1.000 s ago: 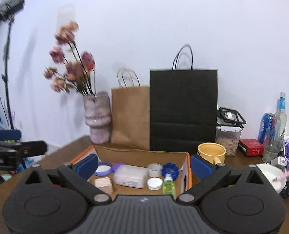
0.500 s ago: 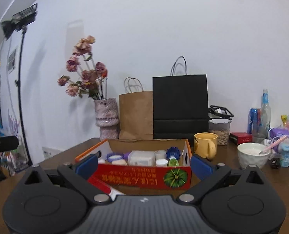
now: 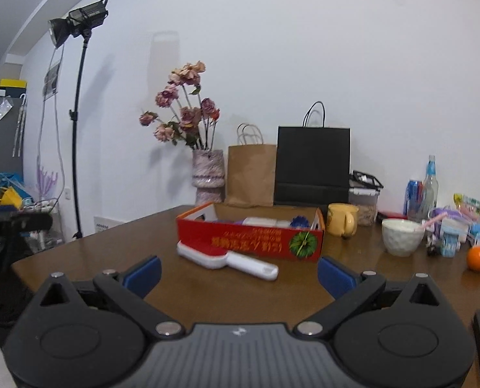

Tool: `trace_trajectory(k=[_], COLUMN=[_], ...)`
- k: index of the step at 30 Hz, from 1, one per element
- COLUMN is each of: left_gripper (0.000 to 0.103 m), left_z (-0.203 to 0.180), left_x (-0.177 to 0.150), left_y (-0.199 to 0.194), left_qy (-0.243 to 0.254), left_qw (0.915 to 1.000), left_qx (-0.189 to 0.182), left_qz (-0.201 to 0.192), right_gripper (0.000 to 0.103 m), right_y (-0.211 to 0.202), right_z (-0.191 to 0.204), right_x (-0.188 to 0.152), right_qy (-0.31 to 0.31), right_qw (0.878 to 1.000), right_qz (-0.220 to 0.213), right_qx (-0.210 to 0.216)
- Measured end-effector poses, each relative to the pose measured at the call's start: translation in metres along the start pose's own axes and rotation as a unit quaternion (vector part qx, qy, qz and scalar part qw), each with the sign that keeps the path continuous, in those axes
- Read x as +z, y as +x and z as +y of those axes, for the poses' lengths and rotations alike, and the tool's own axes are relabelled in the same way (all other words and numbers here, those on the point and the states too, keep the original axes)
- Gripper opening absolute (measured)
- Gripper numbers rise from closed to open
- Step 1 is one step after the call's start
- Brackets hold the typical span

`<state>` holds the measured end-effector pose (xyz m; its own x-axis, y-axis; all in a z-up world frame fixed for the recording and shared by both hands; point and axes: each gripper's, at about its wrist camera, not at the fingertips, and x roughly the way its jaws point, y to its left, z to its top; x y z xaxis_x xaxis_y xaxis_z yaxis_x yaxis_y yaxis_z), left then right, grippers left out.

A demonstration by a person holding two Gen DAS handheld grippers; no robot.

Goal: Organize rigid objects
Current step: 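Withdraw both tools from the box back toward the table, then grasp the red lint brush head with the left tool while the right tool grasps its white handle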

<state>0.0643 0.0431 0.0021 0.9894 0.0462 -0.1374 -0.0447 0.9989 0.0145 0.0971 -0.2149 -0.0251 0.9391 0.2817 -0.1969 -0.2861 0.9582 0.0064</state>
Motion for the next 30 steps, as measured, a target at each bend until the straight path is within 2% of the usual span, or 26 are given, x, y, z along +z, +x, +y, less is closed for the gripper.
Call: trace_trajectory(k=[3, 5, 7, 9, 13, 18, 22, 24, 29, 30], left_gripper=[0.103, 0.103, 0.103, 0.103, 0.103, 0.103, 0.103, 0.103, 0.103, 0.103], left_z=[-0.007, -0.010, -0.009, -0.008, -0.006, -0.003, -0.004, -0.006, -0.003, -0.002], left_x=[-0.001, -0.003, -0.005, -0.007, -0.009, -0.010, -0.008, -0.008, -0.002, -0.001], left_y=[-0.023, -0.037, -0.045, -0.045, -0.037, -0.033, -0.012, 0.006, 0.042, 0.049], left_qy=[0.029, 0.040, 0.035, 0.026, 0.017, 0.008, 0.043, 0.050, 0.016, 0.009], left_qw=[0.9990, 0.9986, 0.9992, 0.9996, 0.9997, 0.9993, 0.9988, 0.9982, 0.9984, 0.9982], left_qx=[0.014, 0.002, -0.013, -0.011, 0.004, 0.001, 0.015, 0.021, 0.003, -0.001], left_qz=[-0.031, -0.035, -0.013, 0.008, 0.020, 0.038, 0.019, 0.026, 0.055, 0.059], right_gripper=[0.103, 0.103, 0.103, 0.103, 0.103, 0.103, 0.103, 0.103, 0.087, 0.086], right_y=[-0.026, -0.037, -0.046, -0.051, -0.049, -0.044, -0.031, -0.018, 0.025, 0.034], right_z=[0.006, 0.009, 0.013, 0.017, 0.018, 0.012, 0.005, -0.002, -0.024, -0.028], right_x=[-0.006, -0.007, -0.009, -0.010, -0.010, -0.011, -0.019, -0.024, -0.026, -0.025], right_qy=[0.013, 0.020, 0.019, 0.005, -0.002, 0.013, 0.027, 0.044, 0.094, 0.097], right_qw=[1.000, 1.000, 0.999, 0.999, 0.999, 0.999, 0.998, 0.997, 0.991, 0.990], right_qz=[0.008, 0.024, 0.034, 0.041, 0.041, 0.048, 0.056, 0.069, 0.100, 0.102], right_qx=[0.004, 0.003, 0.012, 0.022, 0.009, 0.005, 0.009, 0.007, 0.010, 0.008])
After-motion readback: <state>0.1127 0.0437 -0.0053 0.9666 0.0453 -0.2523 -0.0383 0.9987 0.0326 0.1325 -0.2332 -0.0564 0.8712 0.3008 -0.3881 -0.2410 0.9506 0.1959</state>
